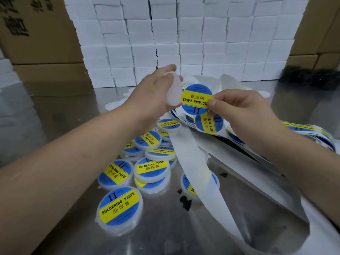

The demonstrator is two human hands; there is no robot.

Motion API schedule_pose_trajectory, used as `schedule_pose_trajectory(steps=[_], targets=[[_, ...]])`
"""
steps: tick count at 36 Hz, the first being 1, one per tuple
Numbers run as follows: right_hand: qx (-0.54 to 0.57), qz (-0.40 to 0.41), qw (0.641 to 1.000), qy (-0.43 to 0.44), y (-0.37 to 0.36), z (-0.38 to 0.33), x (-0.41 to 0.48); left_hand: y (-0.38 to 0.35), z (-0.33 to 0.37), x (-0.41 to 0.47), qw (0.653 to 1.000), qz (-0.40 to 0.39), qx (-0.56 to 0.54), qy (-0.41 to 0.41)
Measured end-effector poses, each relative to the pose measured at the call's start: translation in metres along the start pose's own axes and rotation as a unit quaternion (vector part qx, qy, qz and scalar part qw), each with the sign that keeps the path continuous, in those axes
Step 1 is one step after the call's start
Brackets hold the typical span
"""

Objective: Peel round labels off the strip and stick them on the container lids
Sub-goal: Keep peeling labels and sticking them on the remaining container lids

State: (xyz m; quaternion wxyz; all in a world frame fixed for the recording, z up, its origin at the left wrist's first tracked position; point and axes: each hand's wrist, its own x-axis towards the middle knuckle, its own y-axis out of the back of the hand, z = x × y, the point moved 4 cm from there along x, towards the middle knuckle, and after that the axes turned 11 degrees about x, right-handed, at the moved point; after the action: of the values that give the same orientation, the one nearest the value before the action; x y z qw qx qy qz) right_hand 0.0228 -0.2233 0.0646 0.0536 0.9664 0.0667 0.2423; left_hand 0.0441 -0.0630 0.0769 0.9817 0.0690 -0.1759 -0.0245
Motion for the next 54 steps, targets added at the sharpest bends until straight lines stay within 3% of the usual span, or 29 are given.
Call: schedule_pose_trajectory(steps=[8, 15, 54], targets=[[0.042, -0.042, 0.998, -0.009, -0.004, -0.002, 0.0, -0.01, 0.005, -0.004, 0.984, -0.097, -0.146, 0.034], [0.054, -0.089, 0.994, -0.014, -0.009, -0.004, -0.004, -0.016, 0.0, -0.008, 0.972, -0.155, -0.166, 0.068], [0.019, -0.085, 0.996, -0.035, -0.008, 0.002, -0.003, -0.02, -0.004, -0.013, 0.991, -0.124, -0.045, -0.001]])
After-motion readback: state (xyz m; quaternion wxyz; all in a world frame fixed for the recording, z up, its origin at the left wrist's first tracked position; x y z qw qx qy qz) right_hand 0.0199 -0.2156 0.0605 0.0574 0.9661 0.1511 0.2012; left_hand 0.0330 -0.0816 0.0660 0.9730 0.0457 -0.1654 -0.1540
